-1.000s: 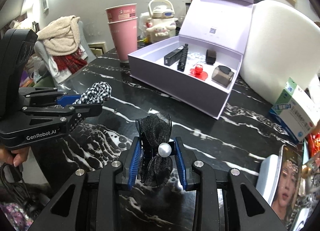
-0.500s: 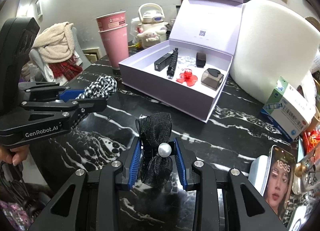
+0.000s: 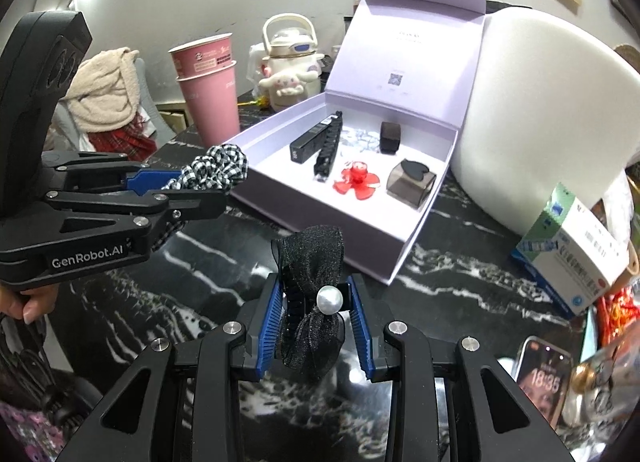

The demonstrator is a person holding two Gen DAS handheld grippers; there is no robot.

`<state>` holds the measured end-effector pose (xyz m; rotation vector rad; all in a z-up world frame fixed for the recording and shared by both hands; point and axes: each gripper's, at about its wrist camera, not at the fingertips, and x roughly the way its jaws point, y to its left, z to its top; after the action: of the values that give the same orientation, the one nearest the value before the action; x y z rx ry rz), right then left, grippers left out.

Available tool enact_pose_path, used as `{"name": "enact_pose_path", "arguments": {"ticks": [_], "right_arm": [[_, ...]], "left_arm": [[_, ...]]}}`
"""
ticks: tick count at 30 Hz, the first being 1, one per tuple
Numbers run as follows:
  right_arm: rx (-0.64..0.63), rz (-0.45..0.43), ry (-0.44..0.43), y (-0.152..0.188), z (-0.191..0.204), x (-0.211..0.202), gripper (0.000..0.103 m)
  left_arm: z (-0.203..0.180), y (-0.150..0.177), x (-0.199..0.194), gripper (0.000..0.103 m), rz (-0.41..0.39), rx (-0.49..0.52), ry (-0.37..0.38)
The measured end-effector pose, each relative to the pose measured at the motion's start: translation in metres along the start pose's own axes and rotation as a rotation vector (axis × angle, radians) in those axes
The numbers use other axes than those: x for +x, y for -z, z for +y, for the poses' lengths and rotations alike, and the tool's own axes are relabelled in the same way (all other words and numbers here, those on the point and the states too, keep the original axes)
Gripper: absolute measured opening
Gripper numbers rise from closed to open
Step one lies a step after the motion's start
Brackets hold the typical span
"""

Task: Organize rigid objects
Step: 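Carry the gingham scrunchie with the left tool while the right tool carries the bow clip to the box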

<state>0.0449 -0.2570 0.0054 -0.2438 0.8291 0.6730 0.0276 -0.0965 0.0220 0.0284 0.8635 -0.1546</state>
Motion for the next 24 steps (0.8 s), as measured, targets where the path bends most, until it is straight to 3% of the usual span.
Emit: {"name": "enact_pose_path", "arguments": {"ticks": [24], "right_arm": [[-0.062, -0.068, 0.032, -0.077, -0.029, 0.009, 0.033]], "left_arm": [[0.004, -0.072, 0.018, 0.026, -0.061, 0.096, 0.013]]}}
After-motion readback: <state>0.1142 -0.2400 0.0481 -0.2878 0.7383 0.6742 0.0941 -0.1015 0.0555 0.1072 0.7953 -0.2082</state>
